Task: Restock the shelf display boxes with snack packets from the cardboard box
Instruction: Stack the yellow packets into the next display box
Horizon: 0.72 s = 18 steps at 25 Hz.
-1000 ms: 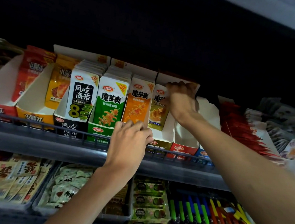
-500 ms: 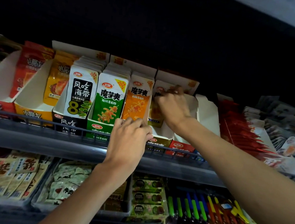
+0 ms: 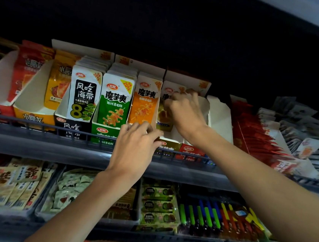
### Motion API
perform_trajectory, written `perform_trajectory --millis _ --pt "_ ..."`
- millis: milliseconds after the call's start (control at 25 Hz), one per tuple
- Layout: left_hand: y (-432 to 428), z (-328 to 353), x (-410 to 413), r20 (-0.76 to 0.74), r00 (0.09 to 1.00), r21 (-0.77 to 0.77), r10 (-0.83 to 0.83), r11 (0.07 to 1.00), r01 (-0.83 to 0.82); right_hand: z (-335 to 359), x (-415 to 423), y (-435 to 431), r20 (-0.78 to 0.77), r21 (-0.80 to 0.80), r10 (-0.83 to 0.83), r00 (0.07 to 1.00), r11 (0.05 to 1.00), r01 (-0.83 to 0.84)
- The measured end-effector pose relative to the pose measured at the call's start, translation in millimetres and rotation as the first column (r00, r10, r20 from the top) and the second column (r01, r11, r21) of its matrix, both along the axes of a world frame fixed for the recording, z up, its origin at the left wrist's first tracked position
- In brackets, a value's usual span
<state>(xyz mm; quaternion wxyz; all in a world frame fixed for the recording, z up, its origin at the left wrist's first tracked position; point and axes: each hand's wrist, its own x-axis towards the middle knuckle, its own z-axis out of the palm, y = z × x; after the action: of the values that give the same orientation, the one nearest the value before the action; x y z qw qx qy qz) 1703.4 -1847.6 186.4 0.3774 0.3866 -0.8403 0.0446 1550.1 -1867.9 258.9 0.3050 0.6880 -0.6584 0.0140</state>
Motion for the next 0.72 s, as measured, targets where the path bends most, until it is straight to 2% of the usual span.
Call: perform_trajectory --millis 80,160,240,320,400,520,600,720 --pt "9.7 2.9 7.1 0.009 1.0 0.004 -0.001 1.0 0.0 -3.7 -1.4 19.8 0.099 -0.106 0.099 0.99 0.99 -0.089" --pt "20.1 3.2 19.7 0.019 1.0 -0.023 -0.002 1.0 0.002 -10.9 1.1 48.6 0.276 -0.166 0.207 0.939 0.972 -0.166" --pt "29.6 -3.3 35.9 0.034 0.998 -0.031 -0.049 0.998 0.05 -28.0 8.1 83.3 0.431 -0.159 0.283 0.857 0.959 -0.237" --pt "37.4 -14.5 50.8 0.088 0.985 0.003 -0.145 0.989 0.145 -54.1 18.9 118.8 0.524 -0.118 0.278 0.805 0.96 -0.255" --pt "49.3 -36.1 66.6 0.239 0.948 0.137 -0.212 0.974 0.183 -92.8 33.7 150.8 0.583 -0.063 0.261 0.769 0.959 -0.277" --pt "69.4 -88.9 96.3 0.543 0.794 0.461 -0.272 0.887 -0.012 -170.5 54.8 184.2 0.707 0.11 0.162 0.689 0.936 -0.334" --pt "80.4 -138.3 120.8 0.656 0.68 0.577 -0.328 0.798 -0.172 -228.2 64.4 193.9 0.772 0.335 -0.037 0.634 0.872 -0.357" --pt "86.5 -209.6 157.5 0.712 0.64 0.626 -0.289 0.674 -0.392 -308.6 75.9 202.0 0.667 0.683 -0.327 0.67 0.627 -0.374"
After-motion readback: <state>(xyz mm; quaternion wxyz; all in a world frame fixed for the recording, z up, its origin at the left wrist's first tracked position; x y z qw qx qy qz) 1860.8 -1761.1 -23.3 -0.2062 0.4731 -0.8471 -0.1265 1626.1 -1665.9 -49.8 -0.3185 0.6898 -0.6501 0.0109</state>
